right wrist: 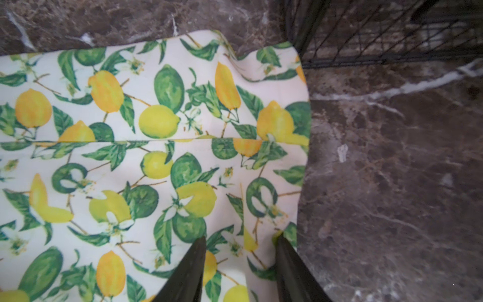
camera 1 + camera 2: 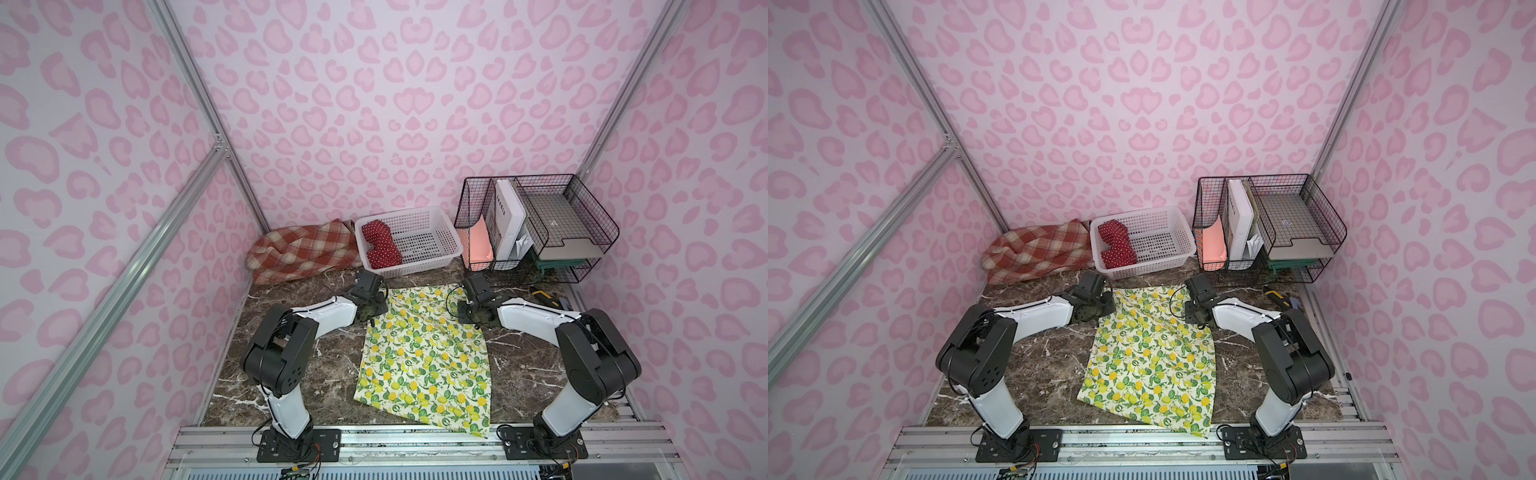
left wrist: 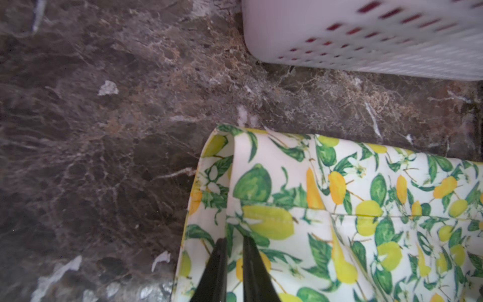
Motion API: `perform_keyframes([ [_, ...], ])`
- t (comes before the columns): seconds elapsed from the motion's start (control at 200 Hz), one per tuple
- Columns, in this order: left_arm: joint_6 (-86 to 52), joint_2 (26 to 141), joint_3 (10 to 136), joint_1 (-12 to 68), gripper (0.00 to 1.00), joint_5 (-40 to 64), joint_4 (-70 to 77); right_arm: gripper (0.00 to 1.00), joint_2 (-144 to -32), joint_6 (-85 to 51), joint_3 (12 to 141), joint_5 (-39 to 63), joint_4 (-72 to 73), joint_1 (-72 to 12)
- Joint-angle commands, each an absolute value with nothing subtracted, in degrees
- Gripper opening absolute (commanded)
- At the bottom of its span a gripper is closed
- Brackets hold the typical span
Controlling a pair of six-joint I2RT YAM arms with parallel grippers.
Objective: Roll up the skirts
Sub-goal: Flatten out the skirt at the center of the board.
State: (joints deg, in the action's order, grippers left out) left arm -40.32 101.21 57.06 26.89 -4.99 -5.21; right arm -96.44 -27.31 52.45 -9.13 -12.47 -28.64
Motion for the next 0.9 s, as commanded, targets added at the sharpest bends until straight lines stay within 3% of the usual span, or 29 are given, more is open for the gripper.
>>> perform_keyframes([
  [0.0, -40.0, 99.7, 57.0, 26.8, 0.07, -7.1, -6.7, 0.47, -96.2, -27.0, 52.4, -8.6, -11.5, -28.8],
  [0.07, -39.7, 99.1, 56.4, 26.8, 0.00, -7.6, -7.1, 0.47, -96.1, -26.9, 52.5, -8.5, -11.3, -28.8],
  [0.245, -39.1, 98.2, 55.6, 26.8, 0.00, -7.2, -7.8, 0.48, -96.3, -26.8, 52.9, -8.0, -11.3, -28.8],
  [0.33, -38.0, 99.0, 55.5, 26.8, 0.27, -6.7, -6.8, 0.48, -96.3, -26.9, 52.7, -7.8, -11.0, -28.8],
  [0.495, -35.2, 100.6, 56.8, 26.4, 0.42, -6.7, -2.4, 0.47, -96.8, -26.8, 52.5, -7.4, -10.9, -28.9],
  [0.755, -32.4, 104.3, 59.0, 24.3, 0.44, -2.9, 2.8, 0.48, -96.5, -26.8, 52.1, -7.4, -10.8, -29.1],
  [0.895, -32.5, 106.1, 58.9, 23.0, 0.36, -0.3, 4.7, 0.48, -96.6, -26.8, 52.2, -7.2, -10.6, -29.3],
])
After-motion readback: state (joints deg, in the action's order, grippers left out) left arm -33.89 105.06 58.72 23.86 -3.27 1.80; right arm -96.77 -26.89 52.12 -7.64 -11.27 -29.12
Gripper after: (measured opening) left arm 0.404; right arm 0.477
